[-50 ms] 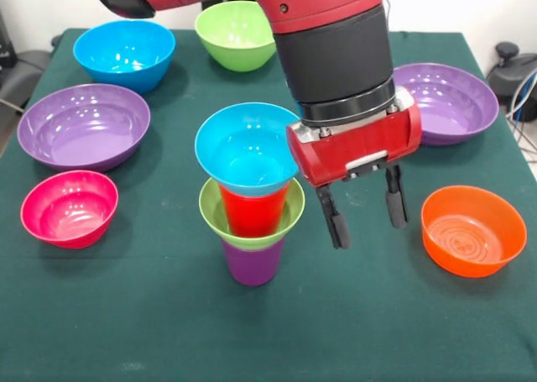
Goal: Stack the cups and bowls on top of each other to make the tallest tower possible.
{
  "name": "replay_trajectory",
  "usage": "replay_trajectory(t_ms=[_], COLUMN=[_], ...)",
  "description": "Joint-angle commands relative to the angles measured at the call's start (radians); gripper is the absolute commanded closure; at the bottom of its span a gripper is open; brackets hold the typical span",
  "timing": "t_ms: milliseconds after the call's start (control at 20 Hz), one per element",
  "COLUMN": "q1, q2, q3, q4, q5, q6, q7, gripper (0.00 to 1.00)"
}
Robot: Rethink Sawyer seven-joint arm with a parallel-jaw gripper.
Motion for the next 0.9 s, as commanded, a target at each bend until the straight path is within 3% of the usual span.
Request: replay_trajectory(t_ms=[50,400,900], q1=[0.06,0.1,0.085], q2=[-0.01,-0.029,-0.015], q3=[-0.053,-0.077,-0.133], q4=[0.114,0.119,0.145], q5=[0.033,0.081,0.056], q6=[-0.055,-0.065,-0.151], q7=[0.188,0.228,0.237], gripper=[0.0,0.0,0.0])
